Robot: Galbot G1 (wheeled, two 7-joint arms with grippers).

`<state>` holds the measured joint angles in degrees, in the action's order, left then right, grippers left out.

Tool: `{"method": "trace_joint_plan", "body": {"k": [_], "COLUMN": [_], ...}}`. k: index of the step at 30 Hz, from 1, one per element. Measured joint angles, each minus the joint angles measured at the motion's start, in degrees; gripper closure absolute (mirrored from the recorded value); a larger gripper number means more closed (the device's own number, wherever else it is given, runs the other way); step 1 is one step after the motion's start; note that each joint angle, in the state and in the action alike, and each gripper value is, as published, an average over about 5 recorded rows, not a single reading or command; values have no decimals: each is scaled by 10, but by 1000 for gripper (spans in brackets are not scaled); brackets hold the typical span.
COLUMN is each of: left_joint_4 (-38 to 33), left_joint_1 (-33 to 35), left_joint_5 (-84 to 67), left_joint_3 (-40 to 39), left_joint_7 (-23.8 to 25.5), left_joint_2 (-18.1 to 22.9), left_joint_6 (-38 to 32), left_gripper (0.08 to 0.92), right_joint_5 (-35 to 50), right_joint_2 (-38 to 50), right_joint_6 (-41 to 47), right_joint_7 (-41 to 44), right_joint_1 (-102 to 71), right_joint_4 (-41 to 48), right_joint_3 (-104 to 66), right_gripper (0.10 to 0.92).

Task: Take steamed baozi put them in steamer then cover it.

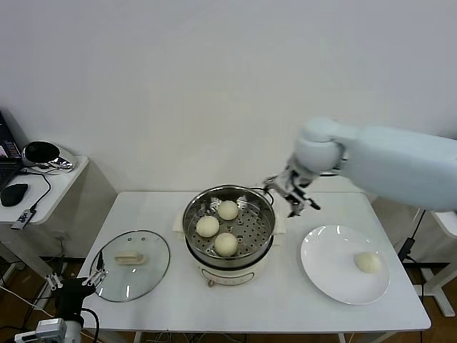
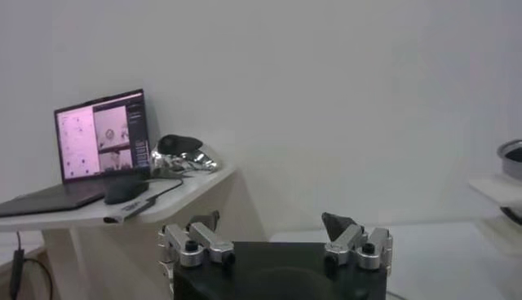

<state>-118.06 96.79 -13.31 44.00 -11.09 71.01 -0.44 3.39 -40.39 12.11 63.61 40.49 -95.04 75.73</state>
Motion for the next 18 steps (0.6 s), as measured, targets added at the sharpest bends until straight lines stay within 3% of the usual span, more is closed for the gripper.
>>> {"method": "trace_joint_plan", "body": {"k": [9, 18], "left_joint_4": [7, 8], "left_joint_1": [-5, -3], "left_joint_5": [2, 5], "left_joint_3": [-13, -14], "left_joint_7": [-1, 0], "left_joint_2": [-1, -2], "left_joint_6": [-2, -1], "left_gripper": [177, 177], "right_joint_5": [-38, -109], "right_joint_2": [131, 176], "right_joint_6": [33, 21], "right_joint_7": [1, 2], "right_joint_1": [-132, -365], "right_joint_4": [9, 61], "right_joint_3": [-97, -294], "right_gripper": [203, 203]}}
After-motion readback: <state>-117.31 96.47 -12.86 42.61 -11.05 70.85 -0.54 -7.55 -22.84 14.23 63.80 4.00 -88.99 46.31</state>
